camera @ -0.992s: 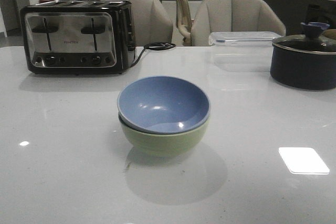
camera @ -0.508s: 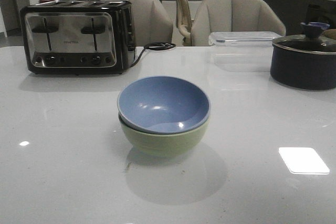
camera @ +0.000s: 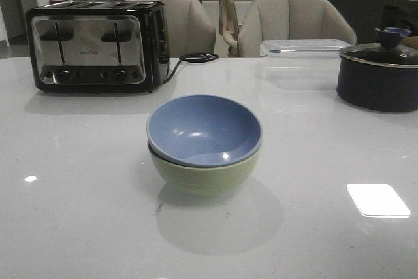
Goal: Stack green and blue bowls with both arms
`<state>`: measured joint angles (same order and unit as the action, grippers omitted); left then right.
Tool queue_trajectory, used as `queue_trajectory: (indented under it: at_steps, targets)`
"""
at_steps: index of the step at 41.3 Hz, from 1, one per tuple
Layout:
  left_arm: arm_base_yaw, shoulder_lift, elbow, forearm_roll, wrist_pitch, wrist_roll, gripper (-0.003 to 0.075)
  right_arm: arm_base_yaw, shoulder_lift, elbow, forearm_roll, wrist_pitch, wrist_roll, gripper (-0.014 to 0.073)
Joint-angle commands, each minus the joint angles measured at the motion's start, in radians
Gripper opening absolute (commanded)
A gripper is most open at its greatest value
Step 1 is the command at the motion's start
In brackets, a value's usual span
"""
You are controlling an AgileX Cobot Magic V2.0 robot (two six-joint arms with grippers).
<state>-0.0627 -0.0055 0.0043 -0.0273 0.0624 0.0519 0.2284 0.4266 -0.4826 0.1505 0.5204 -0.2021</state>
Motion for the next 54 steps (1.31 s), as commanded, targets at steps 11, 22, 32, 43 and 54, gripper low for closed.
queue_trajectory:
  at_steps: [11, 22, 32, 43, 54]
  targets:
    - [0.000, -0.017, 0.007, -0.008, -0.092, -0.012, 0.0099, -0.249, -0.354, 0.363, 0.008, -0.410, -0.003, 0.0039]
    - [0.000, -0.017, 0.007, -0.008, -0.092, -0.012, 0.0099, -0.257, -0.458, 0.506, 0.045, -0.511, -0.003, 0.0039]
    - [0.000, -0.017, 0.007, -0.008, -0.094, -0.012, 0.0099, -0.256, -0.454, 0.506, 0.045, -0.520, -0.003, 0.0039]
    - [0.000, -0.017, 0.007, -0.008, -0.094, -0.012, 0.0099, -0.254, -0.455, 0.506, -0.041, -0.585, 0.053, 0.0039]
    - [0.000, -0.017, 0.007, -0.008, -0.094, -0.012, 0.0099, -0.254, -0.455, 0.506, -0.190, -0.616, 0.248, 0.0039]
